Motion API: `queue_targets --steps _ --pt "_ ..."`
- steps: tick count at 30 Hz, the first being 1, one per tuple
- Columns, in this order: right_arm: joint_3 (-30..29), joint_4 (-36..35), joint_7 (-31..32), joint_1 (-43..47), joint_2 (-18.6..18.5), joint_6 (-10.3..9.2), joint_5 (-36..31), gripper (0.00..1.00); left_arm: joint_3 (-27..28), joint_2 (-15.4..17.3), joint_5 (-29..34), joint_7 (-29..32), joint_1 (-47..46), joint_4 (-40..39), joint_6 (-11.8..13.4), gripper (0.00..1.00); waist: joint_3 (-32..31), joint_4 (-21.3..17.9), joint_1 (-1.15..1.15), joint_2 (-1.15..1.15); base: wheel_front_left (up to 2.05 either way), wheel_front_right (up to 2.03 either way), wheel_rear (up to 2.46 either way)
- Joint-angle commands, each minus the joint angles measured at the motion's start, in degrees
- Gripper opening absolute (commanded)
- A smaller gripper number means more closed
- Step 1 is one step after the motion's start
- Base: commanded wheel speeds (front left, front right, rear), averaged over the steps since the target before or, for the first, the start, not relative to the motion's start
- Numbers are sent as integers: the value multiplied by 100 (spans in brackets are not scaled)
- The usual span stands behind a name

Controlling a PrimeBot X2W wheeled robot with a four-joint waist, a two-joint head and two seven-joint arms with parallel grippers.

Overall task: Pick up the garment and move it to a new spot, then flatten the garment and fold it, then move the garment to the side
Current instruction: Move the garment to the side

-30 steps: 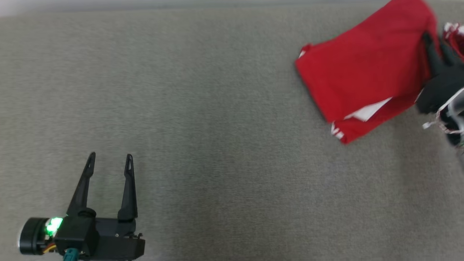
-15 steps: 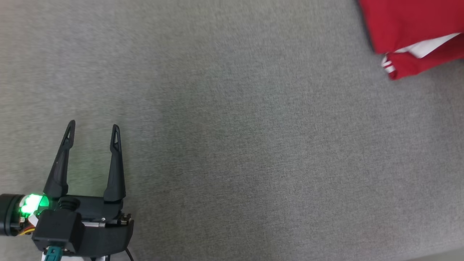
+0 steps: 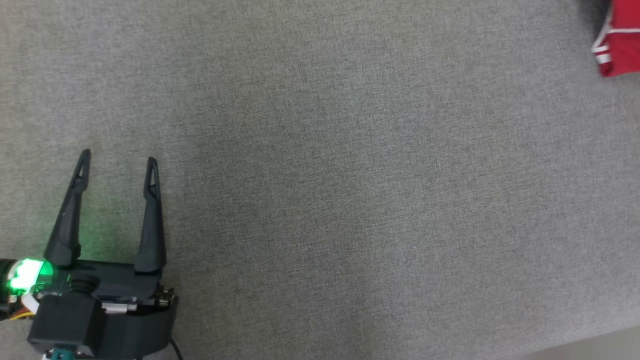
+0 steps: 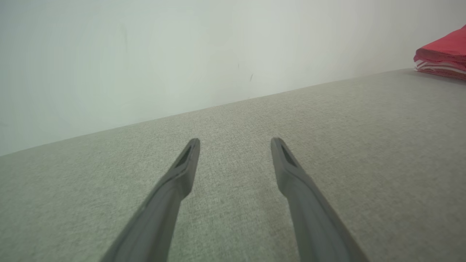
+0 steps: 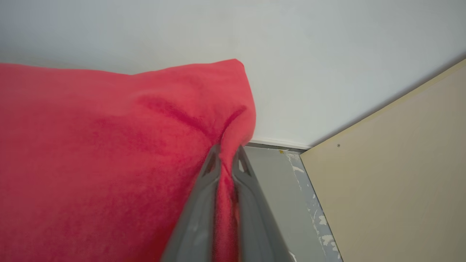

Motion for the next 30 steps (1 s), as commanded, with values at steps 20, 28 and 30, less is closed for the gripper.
queue_targets --steps 20,28,30 --pt "260 32 -872 -372 375 -17 -251 100 31 15 -247 -16 111 266 221 100 -544 29 0 -1 0 0 0" --pt "578 -446 -1301 -100 1065 -17 -309 100 168 -189 -469 -16 559 604 309 100 -1477 346 0 -1 0 0 0" --pt "597 -603 -1350 17 1294 -17 -323 100 239 -241 -538 -16 699 647 324 100 -1701 438 0 -1 0 0 0"
